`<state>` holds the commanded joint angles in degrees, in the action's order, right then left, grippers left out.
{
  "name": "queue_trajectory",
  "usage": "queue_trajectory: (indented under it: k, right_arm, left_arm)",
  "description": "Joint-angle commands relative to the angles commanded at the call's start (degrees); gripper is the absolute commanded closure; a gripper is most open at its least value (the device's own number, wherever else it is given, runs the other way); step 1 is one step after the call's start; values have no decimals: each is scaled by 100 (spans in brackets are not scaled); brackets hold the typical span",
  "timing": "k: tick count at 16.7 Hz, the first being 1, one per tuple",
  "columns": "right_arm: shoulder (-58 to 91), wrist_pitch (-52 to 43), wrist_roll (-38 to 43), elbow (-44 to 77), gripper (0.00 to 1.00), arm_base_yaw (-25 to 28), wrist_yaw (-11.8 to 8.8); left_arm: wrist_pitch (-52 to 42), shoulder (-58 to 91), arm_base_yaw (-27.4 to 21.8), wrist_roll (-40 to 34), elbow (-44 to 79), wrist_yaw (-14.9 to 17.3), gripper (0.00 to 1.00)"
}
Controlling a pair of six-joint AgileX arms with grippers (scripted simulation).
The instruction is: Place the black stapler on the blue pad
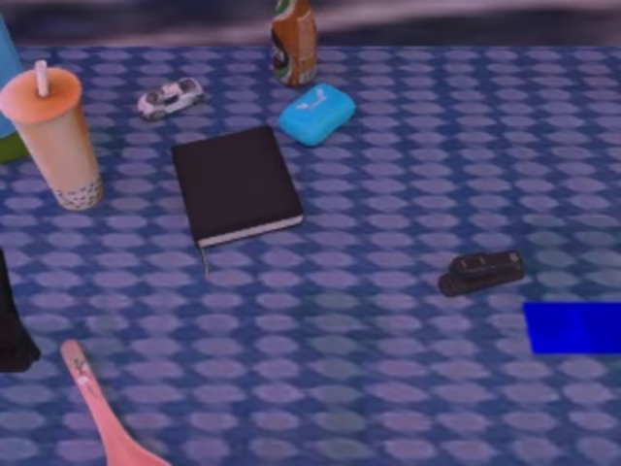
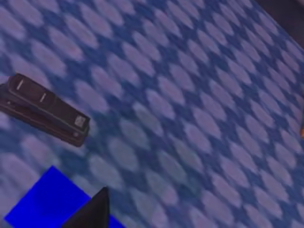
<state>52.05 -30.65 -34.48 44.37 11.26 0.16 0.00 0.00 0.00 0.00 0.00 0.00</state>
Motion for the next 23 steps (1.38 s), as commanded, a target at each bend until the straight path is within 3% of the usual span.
queue_trajectory:
  k: [7, 12, 16, 23]
  right_arm:
    - [4058, -2362, -2601, 3215, 0, 866, 2]
    - [6082, -3522, -3936, 4963, 0, 1308, -2]
    - [6851, -3963, -4473, 5680, 0, 1484, -2]
    - [6899, -3964, -4508, 5707, 0, 1470, -2]
  left_arm:
    - [0, 0, 0, 0, 0, 0, 0]
    - [0, 0, 0, 0, 0, 0, 0]
    - [0, 0, 0, 0, 0, 0, 0]
    - [0, 0, 0, 0, 0, 0, 0]
